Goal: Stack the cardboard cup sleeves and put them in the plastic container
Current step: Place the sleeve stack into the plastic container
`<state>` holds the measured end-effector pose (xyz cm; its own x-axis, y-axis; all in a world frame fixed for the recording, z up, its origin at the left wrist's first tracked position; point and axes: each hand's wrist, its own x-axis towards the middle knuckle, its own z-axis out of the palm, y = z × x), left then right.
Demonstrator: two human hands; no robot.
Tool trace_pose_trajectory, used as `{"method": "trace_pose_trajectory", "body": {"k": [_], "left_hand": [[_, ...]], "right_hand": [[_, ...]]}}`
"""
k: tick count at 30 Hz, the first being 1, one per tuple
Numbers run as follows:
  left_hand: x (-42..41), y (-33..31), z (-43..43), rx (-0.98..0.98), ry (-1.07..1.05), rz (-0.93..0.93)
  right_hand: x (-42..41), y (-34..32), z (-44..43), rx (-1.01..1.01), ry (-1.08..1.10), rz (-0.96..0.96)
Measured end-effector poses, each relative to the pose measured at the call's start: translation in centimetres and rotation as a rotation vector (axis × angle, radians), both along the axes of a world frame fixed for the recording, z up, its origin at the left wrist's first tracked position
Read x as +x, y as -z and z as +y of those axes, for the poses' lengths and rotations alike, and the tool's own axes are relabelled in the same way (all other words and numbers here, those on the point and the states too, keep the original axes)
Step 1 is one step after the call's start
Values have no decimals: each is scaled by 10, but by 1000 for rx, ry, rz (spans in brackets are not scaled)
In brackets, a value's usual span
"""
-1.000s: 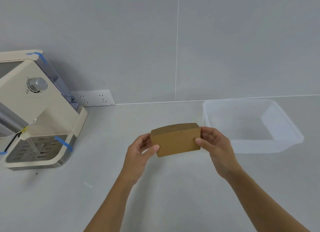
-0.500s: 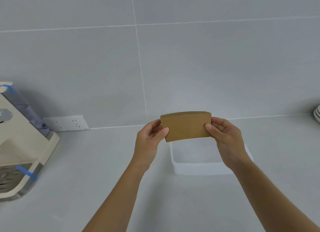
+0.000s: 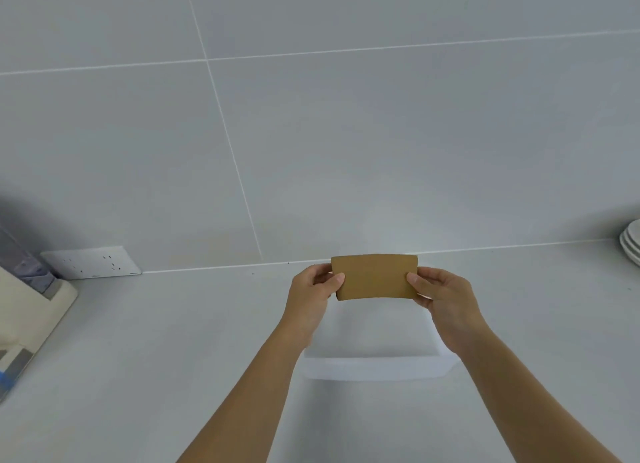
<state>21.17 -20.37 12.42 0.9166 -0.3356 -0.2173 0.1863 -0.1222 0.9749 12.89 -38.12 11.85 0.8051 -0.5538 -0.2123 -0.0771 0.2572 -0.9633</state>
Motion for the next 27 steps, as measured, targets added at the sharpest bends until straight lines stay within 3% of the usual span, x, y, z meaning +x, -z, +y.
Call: {"method": "trace_pose_trajectory", "body": {"k": [6, 10, 27], "left_hand": [[15, 27, -12, 91, -60, 346], [23, 40, -16, 120, -119, 454], [44, 75, -41, 229, -234, 400]], "right_hand": [[16, 28, -7, 11, -23, 216], [26, 36, -6, 3, -58, 324], [54, 54, -7, -160, -23, 569]]}}
